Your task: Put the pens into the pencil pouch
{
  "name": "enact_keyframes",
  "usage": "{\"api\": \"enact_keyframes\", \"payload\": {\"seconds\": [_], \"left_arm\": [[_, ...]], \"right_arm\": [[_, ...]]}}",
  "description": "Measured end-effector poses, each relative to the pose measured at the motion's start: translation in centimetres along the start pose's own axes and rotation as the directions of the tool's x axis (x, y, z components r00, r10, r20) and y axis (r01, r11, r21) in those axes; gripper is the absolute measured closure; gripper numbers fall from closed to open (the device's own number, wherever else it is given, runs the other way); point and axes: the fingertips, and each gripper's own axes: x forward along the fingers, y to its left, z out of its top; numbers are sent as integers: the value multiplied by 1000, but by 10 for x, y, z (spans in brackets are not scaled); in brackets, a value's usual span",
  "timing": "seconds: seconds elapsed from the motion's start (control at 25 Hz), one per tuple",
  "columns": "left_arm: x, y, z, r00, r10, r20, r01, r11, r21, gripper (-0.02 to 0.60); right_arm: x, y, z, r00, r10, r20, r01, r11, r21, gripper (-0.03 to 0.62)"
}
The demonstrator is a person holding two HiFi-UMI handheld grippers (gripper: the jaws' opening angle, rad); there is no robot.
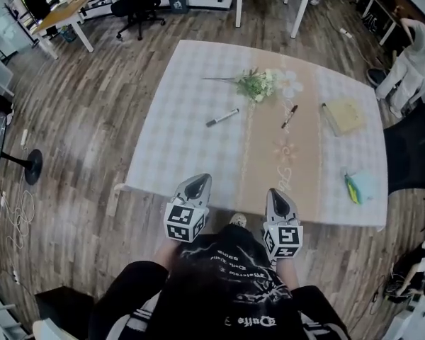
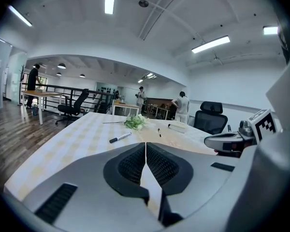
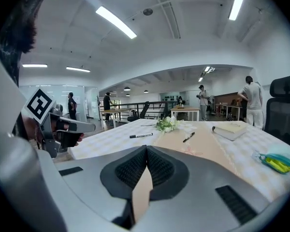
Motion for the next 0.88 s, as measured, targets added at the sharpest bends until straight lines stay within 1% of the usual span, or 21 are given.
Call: {"api": "enact_keyframes", "payload": {"seconds": [0.2, 0.36, 0.4, 0.44, 0.52, 0.56, 0.68, 0.8, 0.88], "left_arm": [[44, 0, 12, 996, 85, 8, -84, 996, -29, 558], [66, 2, 21, 993, 120, 1, -120, 993, -22, 558], [70, 4, 23, 992, 124, -6, -124, 992, -22, 542], [74, 6, 25, 992, 124, -16, -125, 992, -24, 505], [83, 10, 27, 993, 112, -45, -113, 994, -13, 421], [88, 13, 28, 993, 105, -61, -105, 994, 3, 396], [107, 25, 33, 991, 79, -110, -71, 995, 73, 360], [127, 40, 42, 986, 47, -157, -25, 990, 137, 356], [139, 52, 44, 979, 30, -202, 5, 985, 172, 356]], "right_arm": [[23, -49, 6, 998, 56, -4, -56, 998, -7, 585], [35, -77, 8, 997, 71, -14, -71, 997, -6, 585], [38, -82, 9, 997, 74, -16, -74, 997, -3, 585], [40, -85, 10, 997, 77, -17, -77, 997, 1, 585], [44, -90, 9, 997, 81, -20, -80, 997, 13, 585], [47, -92, 8, 997, 80, -22, -79, 997, 21, 585], [53, -97, 6, 997, 72, -29, -71, 996, 45, 585], [58, -98, 5, 998, 55, -41, -53, 997, 59, 585], [59, -97, 5, 998, 46, -50, -43, 997, 68, 585]]}}
